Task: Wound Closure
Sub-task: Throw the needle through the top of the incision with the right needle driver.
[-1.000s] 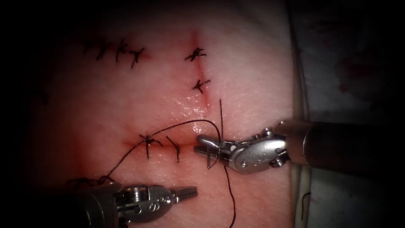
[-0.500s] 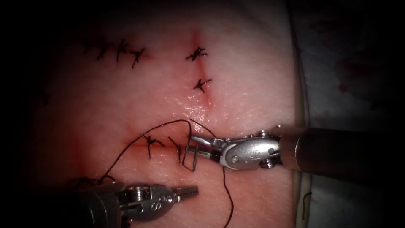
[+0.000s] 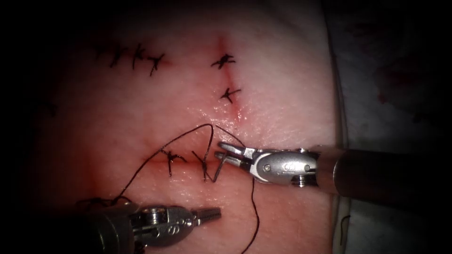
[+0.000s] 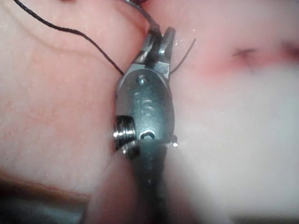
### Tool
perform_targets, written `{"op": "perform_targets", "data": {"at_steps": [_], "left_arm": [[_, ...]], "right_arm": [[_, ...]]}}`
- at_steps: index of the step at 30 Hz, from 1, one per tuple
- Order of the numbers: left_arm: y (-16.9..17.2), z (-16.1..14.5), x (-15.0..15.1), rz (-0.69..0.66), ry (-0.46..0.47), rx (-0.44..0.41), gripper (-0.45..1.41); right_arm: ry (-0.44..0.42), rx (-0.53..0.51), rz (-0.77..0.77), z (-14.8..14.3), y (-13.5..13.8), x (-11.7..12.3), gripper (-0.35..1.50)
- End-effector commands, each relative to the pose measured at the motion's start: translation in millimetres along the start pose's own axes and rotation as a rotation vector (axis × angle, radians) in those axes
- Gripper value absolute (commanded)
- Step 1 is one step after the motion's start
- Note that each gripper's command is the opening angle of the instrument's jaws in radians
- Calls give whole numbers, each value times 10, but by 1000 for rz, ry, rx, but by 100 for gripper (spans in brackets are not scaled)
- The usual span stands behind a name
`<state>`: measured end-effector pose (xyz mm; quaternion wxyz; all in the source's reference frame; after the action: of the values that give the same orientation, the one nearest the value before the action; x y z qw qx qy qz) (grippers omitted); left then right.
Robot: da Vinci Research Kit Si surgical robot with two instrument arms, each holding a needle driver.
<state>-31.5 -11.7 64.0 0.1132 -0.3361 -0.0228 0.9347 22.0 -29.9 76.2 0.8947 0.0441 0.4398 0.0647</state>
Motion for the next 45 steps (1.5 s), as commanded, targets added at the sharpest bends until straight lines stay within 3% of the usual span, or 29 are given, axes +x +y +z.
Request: {"op": "perform_targets", "data": {"at_steps": [1,6,11,17,37,45], "left_arm": [[1,8,0,0,1,1,-45],[2,7,0,0,2,-2,-45],[0,8,3,-2,2,-2,-45],[-1,8,5,-5,2,-1,-45],[-3,8,6,-7,1,-2,-45],[-2,7,6,-7,2,-2,-45]], "right_arm": [[-4,3,14,12,2,-6,-35],[-39,14,110,11,1,-32,-35],[-56,95,259,13,-4,-60,-35],[-84,130,350,13,-9,-76,-35],[-336,320,513,12,-114,-164,-35],[-503,414,580,-1,-133,-184,-35]]}}
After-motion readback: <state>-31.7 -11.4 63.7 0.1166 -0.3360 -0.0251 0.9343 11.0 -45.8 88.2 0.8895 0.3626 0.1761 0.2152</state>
